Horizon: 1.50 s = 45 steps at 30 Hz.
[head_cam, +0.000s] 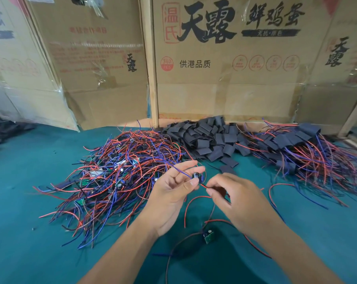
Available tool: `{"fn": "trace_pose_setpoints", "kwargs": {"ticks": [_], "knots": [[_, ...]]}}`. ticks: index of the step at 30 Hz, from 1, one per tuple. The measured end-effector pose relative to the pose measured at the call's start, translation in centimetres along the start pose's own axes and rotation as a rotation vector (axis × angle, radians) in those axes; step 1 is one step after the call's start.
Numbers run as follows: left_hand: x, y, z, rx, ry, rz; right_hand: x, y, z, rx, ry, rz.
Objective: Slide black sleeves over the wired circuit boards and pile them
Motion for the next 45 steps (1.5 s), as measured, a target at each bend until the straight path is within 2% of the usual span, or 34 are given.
{"fn": "trace_pose_setpoints", "kwargs": {"ticks": [3, 6, 12, 15, 20, 27, 34, 38, 40, 43, 45], "knots": [[0.0, 0.5, 0.0, -0.021, -0.004, -0.068, -0.4, 0.5, 0.1, 0.034, -0.029, -0.122], [-0.4, 1.0, 0.1, -0.049, -0.045, -0.103, 0.2, 0.9, 0.2, 0.066, 0.022, -0.205], [-1.0, 0.8, 0.1, -0.025, -0.116, -0.070, 0.8, 0.4, 0.1, 0.176, 0.063, -0.115], [-1.0, 0.5, 0.1, 0.001, -0.136, -0.011, 1.9, -0.8, -0.5, 0.296, 0.092, 0.144], [-0.3, 0.0, -0.3, 0.010, -0.134, 0.058, 4.4, -1.3, -1.4, 0.541, 0.113, 0.812], [0.9, 0.4, -0.6, -0.028, -0.050, 0.159, 5.2, -2.1, -1.9, 0.658, 0.024, 1.101], [0.0, -0.1, -0.5, -0.025, -0.140, 0.101, 5.0, -1.7, -1.9, 0.585, 0.061, 1.105], [-2.1, -1.1, -0.7, 0.002, -0.251, 0.033, 5.6, -2.1, -1.4, 0.583, 0.336, 1.139], [-2.7, -1.3, -0.6, 0.010, -0.265, 0.013, 4.8, -5.2, 1.1, 0.571, 0.340, 0.931], [-2.1, -1.1, -0.4, 0.008, -0.229, 0.065, 3.1, -9.9, 8.0, 0.483, 0.191, 0.536], [-1.5, -0.9, -0.4, 0.010, -0.195, 0.102, 3.5, -11.2, 12.8, 0.381, 0.176, 0.305]]}}
Point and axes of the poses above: each hand's wrist, its own z-axis towards the middle knuckle, its own x-axis out of the palm, y = z × x, the point moved 9 cm from there along z, towards the middle knuckle, and after that the axes turned 10 degrees about -x, right-handed, at the moved point
